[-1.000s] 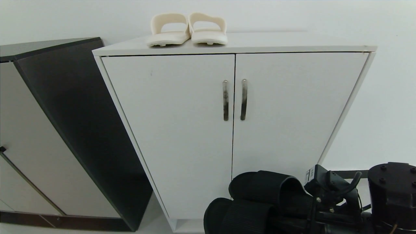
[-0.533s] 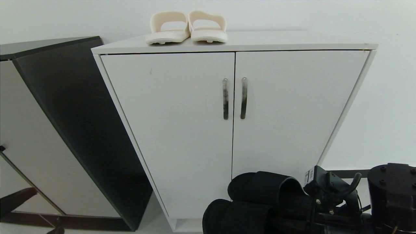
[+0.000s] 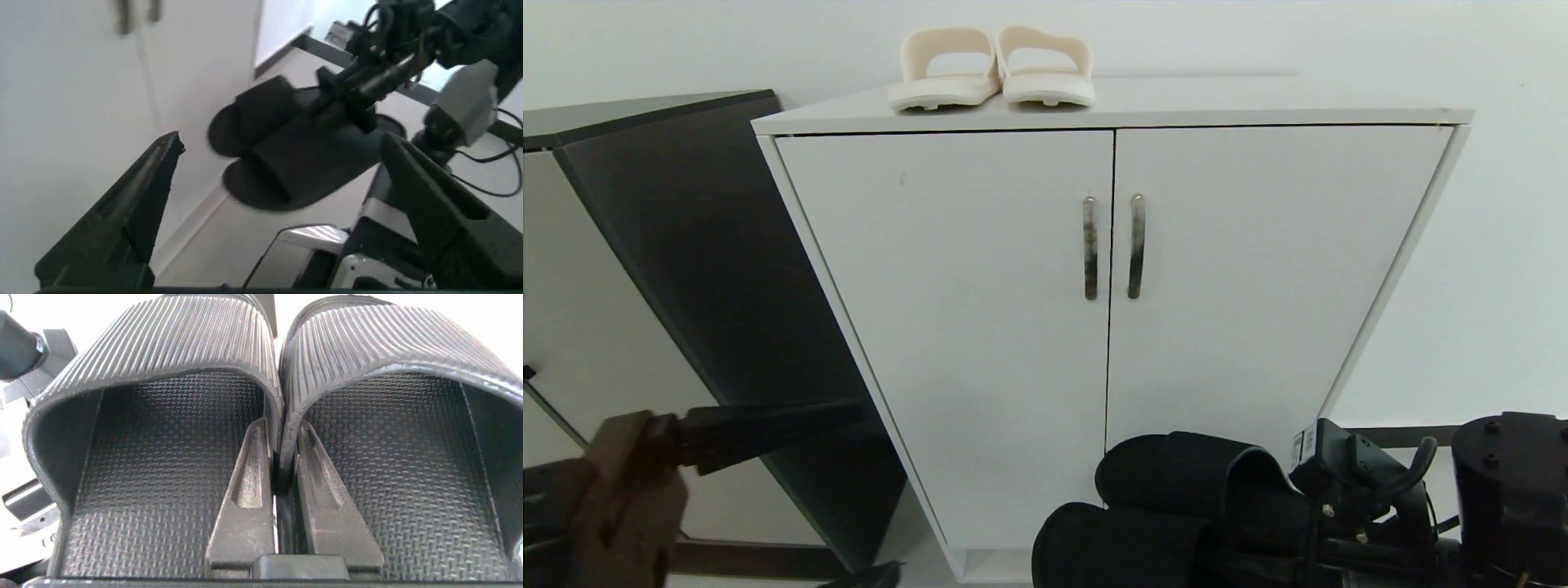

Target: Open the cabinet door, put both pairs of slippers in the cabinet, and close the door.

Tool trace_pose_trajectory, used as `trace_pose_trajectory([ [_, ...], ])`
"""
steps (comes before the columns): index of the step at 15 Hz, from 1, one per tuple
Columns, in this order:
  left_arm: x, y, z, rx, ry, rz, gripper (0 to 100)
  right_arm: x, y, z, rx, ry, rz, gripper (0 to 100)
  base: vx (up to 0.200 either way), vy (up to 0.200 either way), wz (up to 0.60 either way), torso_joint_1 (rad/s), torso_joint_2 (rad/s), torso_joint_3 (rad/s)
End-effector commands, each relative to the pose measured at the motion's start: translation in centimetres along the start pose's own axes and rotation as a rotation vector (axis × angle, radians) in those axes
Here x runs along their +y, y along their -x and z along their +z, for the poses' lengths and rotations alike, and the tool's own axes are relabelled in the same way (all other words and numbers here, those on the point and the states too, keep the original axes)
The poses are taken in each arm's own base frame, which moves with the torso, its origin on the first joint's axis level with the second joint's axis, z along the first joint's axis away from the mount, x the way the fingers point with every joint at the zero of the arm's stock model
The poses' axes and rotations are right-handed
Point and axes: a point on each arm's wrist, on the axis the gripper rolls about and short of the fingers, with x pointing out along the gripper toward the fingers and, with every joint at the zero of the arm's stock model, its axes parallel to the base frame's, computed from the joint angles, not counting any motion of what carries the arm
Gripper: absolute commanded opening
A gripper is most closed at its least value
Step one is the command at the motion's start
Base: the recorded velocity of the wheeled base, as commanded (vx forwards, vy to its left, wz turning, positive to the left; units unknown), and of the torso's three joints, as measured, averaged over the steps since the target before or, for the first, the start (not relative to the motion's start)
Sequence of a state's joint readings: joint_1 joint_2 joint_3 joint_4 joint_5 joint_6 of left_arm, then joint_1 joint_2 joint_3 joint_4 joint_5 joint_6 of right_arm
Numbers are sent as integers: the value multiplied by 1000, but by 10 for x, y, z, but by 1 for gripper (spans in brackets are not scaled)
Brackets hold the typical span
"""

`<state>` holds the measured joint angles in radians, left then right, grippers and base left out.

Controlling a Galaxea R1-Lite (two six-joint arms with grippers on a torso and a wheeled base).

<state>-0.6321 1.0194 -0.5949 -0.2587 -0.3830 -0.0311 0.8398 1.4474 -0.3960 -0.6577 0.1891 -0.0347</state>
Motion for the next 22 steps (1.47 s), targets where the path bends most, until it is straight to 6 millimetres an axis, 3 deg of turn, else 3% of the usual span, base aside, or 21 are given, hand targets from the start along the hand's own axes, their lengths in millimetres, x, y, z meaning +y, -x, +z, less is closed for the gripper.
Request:
trace_pose_trajectory([
  [1,-5,-60,9,34,-16,-72,100,0,1,0,-1,1,-3,0,0,0,0,0,0,0],
  [5,6,-124,15,-34,-31,-31,100,0,1,0,-1,1,-3,0,0,0,0,0,0,0],
  [11,20,-172,49,-101,34,-172,100,0,1,-1,0,2,-3,0,0,0,0,0,0,0],
  [14,38,-180,54,-104,42,-241,100,0,1,-1,-1,1,-3,0,0,0,0,0,0,0],
  [18,47,-183,71,-157,75,-181,100,0,1,-1,2,0,-1,0,0,0,0,0,0,0],
  [22,48,-183,72,-174,78,-122,100,0,1,-1,2,0,-3,0,0,0,0,0,0,0],
])
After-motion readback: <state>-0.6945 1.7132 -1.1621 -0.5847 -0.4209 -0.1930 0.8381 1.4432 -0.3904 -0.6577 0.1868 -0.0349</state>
